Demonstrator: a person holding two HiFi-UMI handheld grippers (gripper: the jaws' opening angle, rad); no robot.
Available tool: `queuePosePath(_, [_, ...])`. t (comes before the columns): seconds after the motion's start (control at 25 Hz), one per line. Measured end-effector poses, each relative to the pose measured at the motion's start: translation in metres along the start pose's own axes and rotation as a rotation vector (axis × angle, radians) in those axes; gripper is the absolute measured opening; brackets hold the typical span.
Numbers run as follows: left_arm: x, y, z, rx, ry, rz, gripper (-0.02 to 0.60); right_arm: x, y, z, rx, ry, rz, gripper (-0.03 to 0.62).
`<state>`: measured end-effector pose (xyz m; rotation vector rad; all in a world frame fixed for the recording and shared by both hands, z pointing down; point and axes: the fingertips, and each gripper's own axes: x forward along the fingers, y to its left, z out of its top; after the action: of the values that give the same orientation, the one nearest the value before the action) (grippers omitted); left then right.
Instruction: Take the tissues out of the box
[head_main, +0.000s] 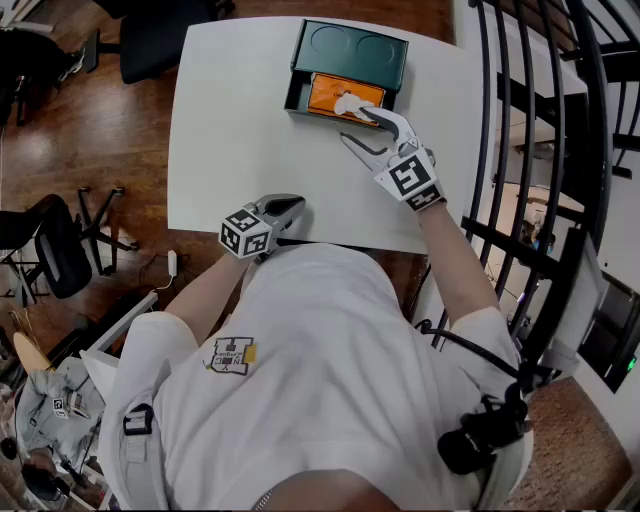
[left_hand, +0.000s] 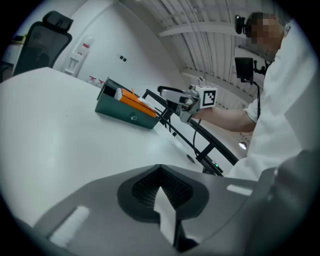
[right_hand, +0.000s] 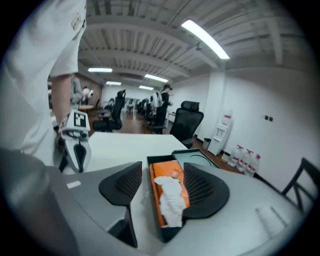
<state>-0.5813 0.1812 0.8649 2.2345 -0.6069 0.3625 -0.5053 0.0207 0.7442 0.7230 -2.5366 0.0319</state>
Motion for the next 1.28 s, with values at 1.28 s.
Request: queuePosePath(1.28, [0.086,0.072,0.211,0.566,0.077,-0.089,0.072,0.075,-0.026,-0.072,-0.165,0.372,0.302,0.314])
